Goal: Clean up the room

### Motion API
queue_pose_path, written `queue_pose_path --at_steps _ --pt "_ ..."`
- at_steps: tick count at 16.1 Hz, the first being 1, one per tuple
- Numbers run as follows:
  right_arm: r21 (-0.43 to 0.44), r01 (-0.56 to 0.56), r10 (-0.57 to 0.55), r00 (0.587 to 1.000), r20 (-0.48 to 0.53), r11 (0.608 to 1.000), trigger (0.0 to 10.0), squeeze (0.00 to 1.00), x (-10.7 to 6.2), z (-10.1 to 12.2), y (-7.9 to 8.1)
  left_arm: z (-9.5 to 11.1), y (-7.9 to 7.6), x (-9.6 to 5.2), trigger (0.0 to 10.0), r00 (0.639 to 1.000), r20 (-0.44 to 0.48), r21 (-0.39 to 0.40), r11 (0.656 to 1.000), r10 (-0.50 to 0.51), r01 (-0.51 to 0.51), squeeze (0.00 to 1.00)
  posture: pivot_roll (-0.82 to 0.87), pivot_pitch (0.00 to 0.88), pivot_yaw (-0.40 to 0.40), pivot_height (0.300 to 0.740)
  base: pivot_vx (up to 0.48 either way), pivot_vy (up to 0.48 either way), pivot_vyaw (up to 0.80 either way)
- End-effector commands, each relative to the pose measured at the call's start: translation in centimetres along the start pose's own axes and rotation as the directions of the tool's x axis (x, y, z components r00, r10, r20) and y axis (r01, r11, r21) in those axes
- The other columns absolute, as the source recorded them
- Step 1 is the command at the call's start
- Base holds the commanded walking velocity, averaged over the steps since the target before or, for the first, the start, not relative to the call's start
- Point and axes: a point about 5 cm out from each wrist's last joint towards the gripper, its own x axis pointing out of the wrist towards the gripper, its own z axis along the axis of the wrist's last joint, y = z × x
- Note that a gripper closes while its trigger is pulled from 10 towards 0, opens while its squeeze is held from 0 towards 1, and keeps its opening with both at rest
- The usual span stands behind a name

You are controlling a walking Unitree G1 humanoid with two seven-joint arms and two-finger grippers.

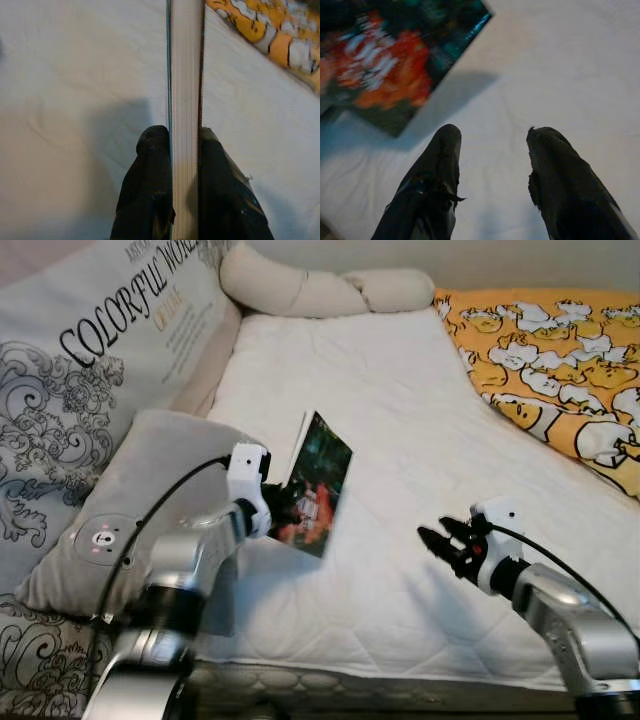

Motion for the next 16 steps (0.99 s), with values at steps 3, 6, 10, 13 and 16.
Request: queue_pose_path --at_steps 3,6,10,13,16 --pt "-0.012 -0.15 0.149 0.988 -0.05 0.989 10.0 0.0 -0.7 0.7 1.3 -1.0 0.6 1.5 10.0 0.999 -0.034 -0.213 0.977 0.013 -0.02 0.0 -0.04 0.0 0.053 0.74 0.0 0.0 0.0" --pt "-0.012 -0.218 0.215 0.969 -0.12 0.976 10.0 0.0 -1.9 0.3 2.5 -4.3 0.8 2.4 10.0 0.989 -0.137 -0.201 0.976 0.054 -0.081 0.0 -0.09 0.0 0.048 0.74 0.0 0.0 0.0" --pt "-0.008 -0.22 0.216 0.962 -0.166 0.975 10.0 0.0 -3.4 -0.1 3.5 -6.6 1.2 2.7 10.0 0.966 -0.196 -0.028 0.984 0.168 -0.177 0.0 -0.16 0.0 0.048 0.74 0.0 0.0 0.0" --pt "-0.017 -0.207 0.2 0.962 -0.187 0.978 10.0 0.0 -3.8 -0.2 3.7 -6.7 1.9 2.6 10.0 0.95 -0.177 0.032 0.966 0.258 -0.256 1.0 -0.18 0.0 0.057 0.74 0.0 0.0 0.0" --pt "-0.043 -0.178 0.168 0.97 -0.178 0.983 10.0 0.0 -3.6 0.1 3.5 -6.3 2.5 2.4 10.0 0.932 -0.137 0.141 0.937 0.337 -0.318 1.0 -0.18 0.0 0.06 0.74 0.0 0.0 0.0"
